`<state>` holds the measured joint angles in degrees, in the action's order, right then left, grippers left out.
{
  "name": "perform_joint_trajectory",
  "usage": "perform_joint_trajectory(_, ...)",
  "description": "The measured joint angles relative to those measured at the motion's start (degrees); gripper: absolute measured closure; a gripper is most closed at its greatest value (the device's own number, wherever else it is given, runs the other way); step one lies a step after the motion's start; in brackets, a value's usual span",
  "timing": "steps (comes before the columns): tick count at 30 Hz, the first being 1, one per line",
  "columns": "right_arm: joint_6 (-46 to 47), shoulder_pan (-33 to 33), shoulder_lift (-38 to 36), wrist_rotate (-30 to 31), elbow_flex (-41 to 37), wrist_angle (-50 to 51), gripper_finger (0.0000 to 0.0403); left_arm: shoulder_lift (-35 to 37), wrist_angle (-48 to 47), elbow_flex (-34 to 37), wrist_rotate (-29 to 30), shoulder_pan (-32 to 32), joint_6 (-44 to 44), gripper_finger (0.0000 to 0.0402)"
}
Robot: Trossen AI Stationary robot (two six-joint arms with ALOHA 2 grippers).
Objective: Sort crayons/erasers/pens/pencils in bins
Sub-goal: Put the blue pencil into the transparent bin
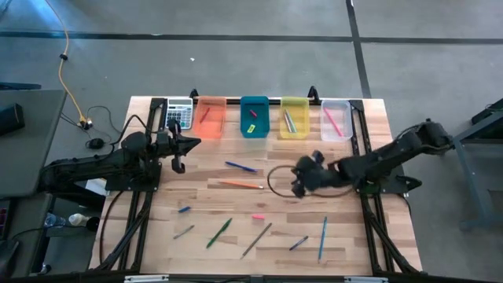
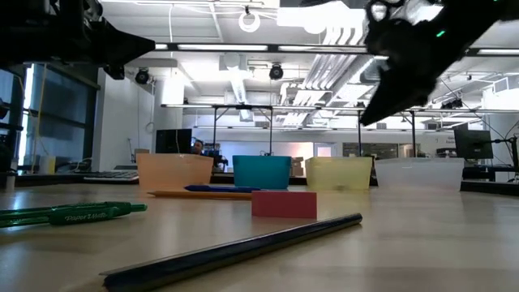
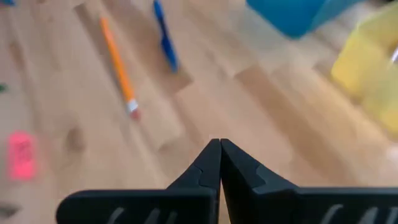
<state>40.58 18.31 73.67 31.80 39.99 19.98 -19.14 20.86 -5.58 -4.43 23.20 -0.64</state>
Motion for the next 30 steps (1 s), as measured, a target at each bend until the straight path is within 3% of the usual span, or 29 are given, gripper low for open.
perform_joint_trajectory(7, 23.3, 13.7, 5.0, 1.9, 10.4, 21.1, 0.0403, 0.0, 0.0, 0.0, 0.2, 0.0, 0.3, 0.0399)
perform_joint_trajectory(14, 53.5, 21.4, 17.6, -7.1, 24.8, 39.2, 0.0402, 0.0, -0.1, 0.0, 0.2, 0.0, 0.9, 0.0399)
perform_joint_trajectory(20, 70.3, 28.3, 25.3, -16.3, 33.2, 41.8, 0.0374, 0.0, -0.2, 0.0, 0.2, 0.0, 1.5, 0.0398)
perform_joint_trajectory(25, 83.7, 33.7, 28.8, -18.1, 37.9, 45.2, 0.0322, 0.0, -1.2, 0.0, 0.1, 0.0, 2.1, 0.0398)
perform_joint_trajectory(30, 89.5, 36.8, 31.6, -23.2, 38.7, 44.1, 0.0283, 0.0, -3.0, 0.0, 0.1, 0.0, 2.6, 0.0398)
